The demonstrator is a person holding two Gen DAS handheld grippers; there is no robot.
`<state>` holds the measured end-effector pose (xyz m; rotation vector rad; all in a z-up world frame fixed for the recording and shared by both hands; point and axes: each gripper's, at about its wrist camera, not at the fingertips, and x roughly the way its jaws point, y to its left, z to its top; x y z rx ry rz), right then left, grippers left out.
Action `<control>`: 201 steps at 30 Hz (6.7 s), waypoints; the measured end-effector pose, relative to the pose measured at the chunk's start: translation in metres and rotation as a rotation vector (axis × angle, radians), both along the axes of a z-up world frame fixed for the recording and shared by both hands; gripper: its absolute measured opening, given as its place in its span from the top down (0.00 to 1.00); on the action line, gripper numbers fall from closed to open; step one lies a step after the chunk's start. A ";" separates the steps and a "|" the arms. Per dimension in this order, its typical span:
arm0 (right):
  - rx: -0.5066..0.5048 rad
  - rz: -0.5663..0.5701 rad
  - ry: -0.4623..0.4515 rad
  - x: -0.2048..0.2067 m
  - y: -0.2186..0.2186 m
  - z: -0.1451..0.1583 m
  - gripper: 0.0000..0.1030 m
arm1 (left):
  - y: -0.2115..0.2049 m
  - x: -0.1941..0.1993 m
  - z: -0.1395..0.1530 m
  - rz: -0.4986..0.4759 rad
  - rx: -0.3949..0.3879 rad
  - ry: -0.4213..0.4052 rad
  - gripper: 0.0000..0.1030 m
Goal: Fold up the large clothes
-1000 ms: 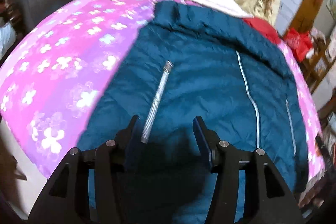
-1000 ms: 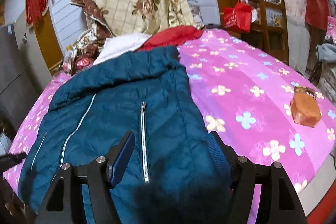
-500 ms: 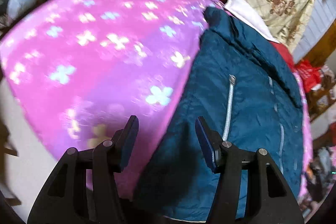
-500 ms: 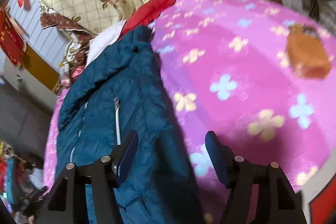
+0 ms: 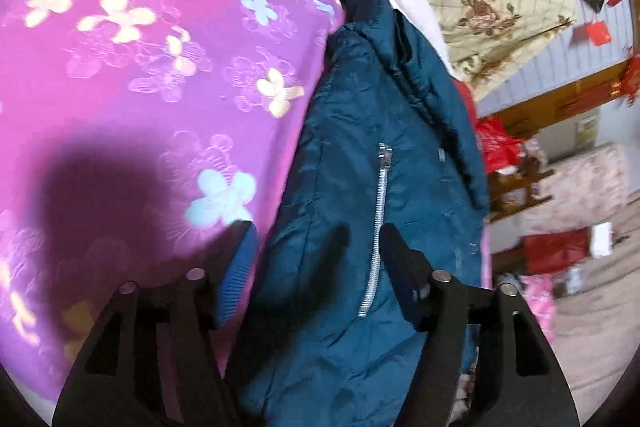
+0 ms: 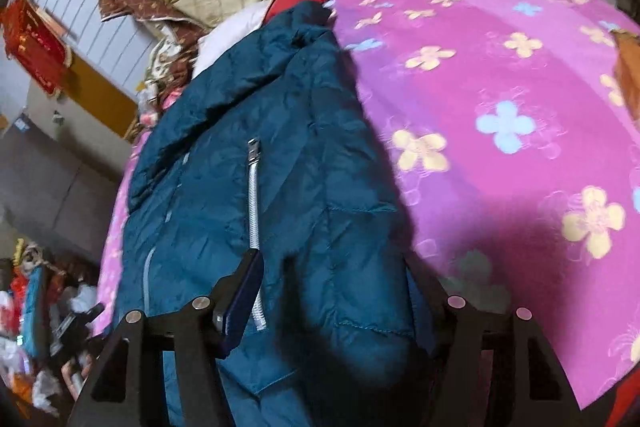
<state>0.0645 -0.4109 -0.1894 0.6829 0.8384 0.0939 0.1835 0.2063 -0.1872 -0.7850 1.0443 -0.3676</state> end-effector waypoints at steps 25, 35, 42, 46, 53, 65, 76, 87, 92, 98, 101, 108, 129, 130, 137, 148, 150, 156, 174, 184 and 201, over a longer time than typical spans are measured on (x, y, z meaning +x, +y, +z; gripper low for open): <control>0.275 0.321 -0.044 -0.035 0.038 -0.018 0.37 | -0.020 -0.071 -0.001 -0.193 -0.363 -0.113 0.19; 0.278 0.337 -0.044 -0.038 0.049 -0.021 0.40 | -0.039 -0.073 0.007 -0.191 -0.246 -0.097 0.19; 0.252 0.332 -0.030 -0.049 0.050 -0.025 0.51 | -0.062 -0.091 0.015 -0.187 -0.088 -0.113 0.26; 0.230 0.335 -0.038 -0.050 0.051 -0.026 0.52 | -0.082 -0.095 0.019 -0.180 0.042 -0.127 0.24; 0.133 0.287 -0.001 -0.051 0.059 -0.022 0.80 | -0.087 -0.088 0.021 -0.091 0.291 -0.028 0.89; 0.044 0.327 -0.152 -0.084 0.062 0.053 0.91 | -0.056 -0.127 0.098 0.014 0.312 -0.194 0.93; 0.031 0.364 -0.224 -0.064 0.059 0.097 0.92 | -0.063 -0.120 0.135 -0.004 0.332 -0.280 0.93; -0.162 0.285 -0.330 0.070 0.068 0.192 0.92 | -0.082 0.024 0.198 0.068 0.439 -0.346 0.92; -0.237 0.208 -0.300 0.153 0.067 0.209 0.92 | -0.097 0.106 0.213 0.102 0.511 -0.281 0.92; -0.244 0.122 -0.222 0.245 0.049 0.193 0.92 | -0.114 0.196 0.201 0.145 0.561 -0.189 0.92; -0.255 0.090 -0.186 0.281 0.039 0.178 0.92 | -0.125 0.231 0.185 0.162 0.618 -0.157 0.92; -0.278 0.033 -0.073 0.345 0.022 0.118 0.92 | -0.142 0.308 0.121 0.167 0.691 -0.056 0.91; -0.329 0.064 -0.319 0.300 0.055 0.182 0.20 | -0.070 0.268 0.150 0.188 0.103 -0.161 0.32; -0.364 0.086 -0.313 0.299 0.063 0.180 0.20 | -0.074 0.266 0.154 0.179 0.111 -0.164 0.32; -0.590 0.173 -0.185 0.319 0.104 0.114 0.20 | -0.157 0.268 0.140 0.027 0.380 -0.165 0.32; -0.644 0.131 -0.119 0.377 0.079 0.062 0.20 | -0.220 0.323 0.072 -0.036 0.607 -0.134 0.32; -0.631 0.125 -0.114 0.390 0.075 0.059 0.20 | -0.223 0.337 0.069 -0.038 0.621 -0.129 0.32; -0.574 0.128 -0.090 0.428 0.065 0.052 0.19 | -0.228 0.374 0.056 -0.016 0.662 -0.126 0.32; -0.621 0.094 -0.155 0.372 0.063 0.079 0.18 | -0.179 0.350 0.095 0.036 0.632 -0.165 0.31; -0.401 -0.128 -0.092 0.352 -0.033 0.043 0.18 | -0.094 0.332 0.038 0.152 0.448 -0.048 0.19; -0.686 -0.077 -0.170 0.267 0.016 0.091 0.13 | -0.086 0.249 0.097 0.154 0.471 -0.141 0.15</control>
